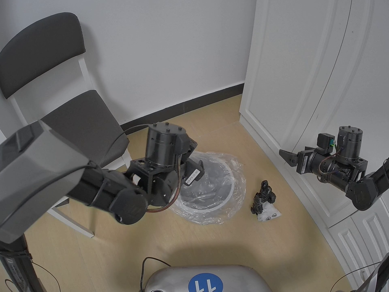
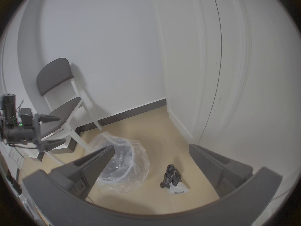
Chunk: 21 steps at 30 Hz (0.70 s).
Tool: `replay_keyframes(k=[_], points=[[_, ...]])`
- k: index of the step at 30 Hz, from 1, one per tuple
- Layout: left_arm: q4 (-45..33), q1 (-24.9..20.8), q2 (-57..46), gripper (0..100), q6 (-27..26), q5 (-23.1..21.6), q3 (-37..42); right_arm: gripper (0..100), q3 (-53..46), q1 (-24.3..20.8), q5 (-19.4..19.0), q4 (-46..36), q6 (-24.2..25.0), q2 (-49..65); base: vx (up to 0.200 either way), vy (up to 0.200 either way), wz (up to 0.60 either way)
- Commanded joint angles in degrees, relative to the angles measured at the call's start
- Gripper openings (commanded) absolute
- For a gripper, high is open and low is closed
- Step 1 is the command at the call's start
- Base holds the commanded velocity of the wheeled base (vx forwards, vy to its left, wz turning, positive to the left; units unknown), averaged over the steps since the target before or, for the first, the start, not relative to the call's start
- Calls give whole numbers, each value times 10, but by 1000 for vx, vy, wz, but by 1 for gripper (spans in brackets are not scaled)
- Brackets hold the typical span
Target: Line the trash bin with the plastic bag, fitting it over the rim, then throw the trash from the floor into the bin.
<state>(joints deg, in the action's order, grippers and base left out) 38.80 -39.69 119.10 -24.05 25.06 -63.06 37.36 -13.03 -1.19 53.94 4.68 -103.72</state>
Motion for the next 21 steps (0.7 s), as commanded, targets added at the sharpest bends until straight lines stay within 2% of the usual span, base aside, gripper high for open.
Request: replay_keyframes(k=[1, 9, 10, 21], points=[[-25, 4, 105, 100, -63, 39, -96, 100, -25, 25, -61, 1, -2, -29, 0, 0, 0], [-59, 9, 170, 100, -77, 48, -182, 100, -20, 51, -92, 34, 0, -64, 0, 0, 0], [-63, 13, 184, 100, -78, 65, -193, 100, -19, 57, -97, 49, 1, -75, 0, 0, 0], [-65, 46, 257, 100, -99, 74, -271, 100, -16, 62, -98, 63, 1, -83, 0, 0, 0]])
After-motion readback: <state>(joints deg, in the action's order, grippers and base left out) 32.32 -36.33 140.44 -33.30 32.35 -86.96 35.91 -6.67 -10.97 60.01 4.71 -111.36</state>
